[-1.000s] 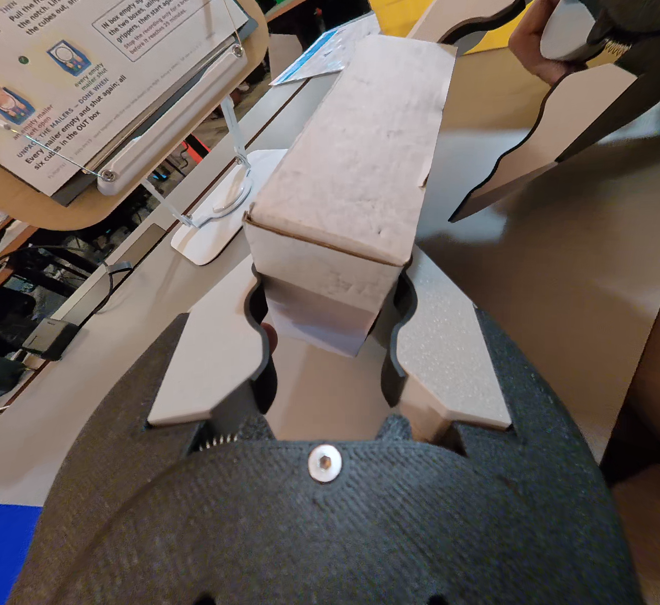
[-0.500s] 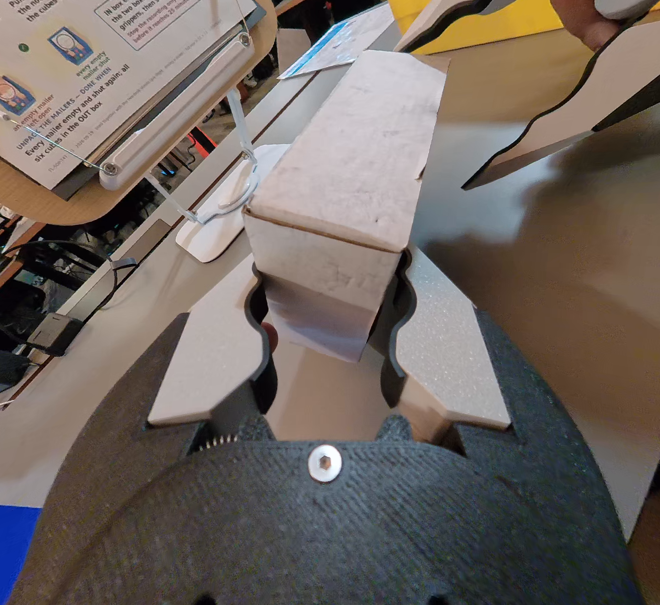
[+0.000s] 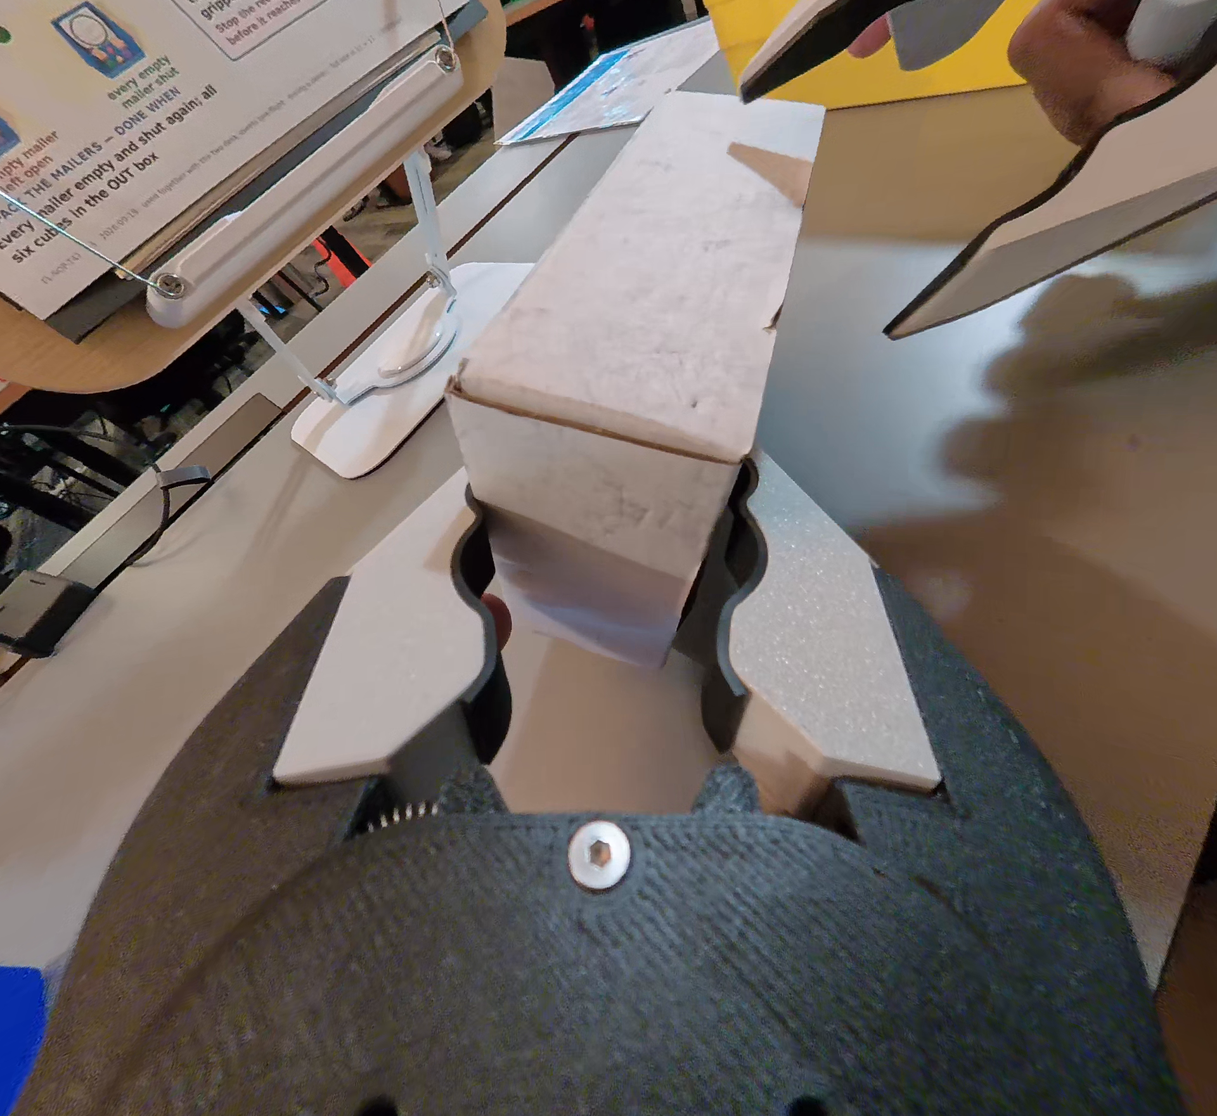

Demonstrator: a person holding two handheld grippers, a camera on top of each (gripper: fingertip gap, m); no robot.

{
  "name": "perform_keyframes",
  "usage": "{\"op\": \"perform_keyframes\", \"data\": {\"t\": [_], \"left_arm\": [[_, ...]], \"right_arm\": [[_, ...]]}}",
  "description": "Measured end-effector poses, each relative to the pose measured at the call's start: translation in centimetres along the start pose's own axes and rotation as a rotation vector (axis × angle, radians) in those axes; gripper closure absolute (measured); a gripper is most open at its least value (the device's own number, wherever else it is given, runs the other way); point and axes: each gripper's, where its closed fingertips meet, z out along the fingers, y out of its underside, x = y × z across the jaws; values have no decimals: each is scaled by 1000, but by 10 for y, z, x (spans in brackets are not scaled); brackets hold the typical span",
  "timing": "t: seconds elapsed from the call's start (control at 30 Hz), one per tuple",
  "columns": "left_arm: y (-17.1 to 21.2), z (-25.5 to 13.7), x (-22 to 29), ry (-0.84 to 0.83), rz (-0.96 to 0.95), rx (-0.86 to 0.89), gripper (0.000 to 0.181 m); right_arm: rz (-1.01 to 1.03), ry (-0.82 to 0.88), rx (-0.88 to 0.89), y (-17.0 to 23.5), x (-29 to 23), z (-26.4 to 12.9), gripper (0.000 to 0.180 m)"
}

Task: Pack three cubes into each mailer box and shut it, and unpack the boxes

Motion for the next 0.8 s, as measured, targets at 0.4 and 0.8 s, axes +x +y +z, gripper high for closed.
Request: {"op": "perform_keyframes", "data": {"t": [0.4, 0.8], "left_arm": [[-5, 2, 21, 48, 81, 14, 110], [-6, 4, 25, 44, 113, 8, 110]], "right_arm": [[-117, -56, 30, -15, -25, 1, 110], [-186, 61, 85, -30, -6, -7, 121]]}}
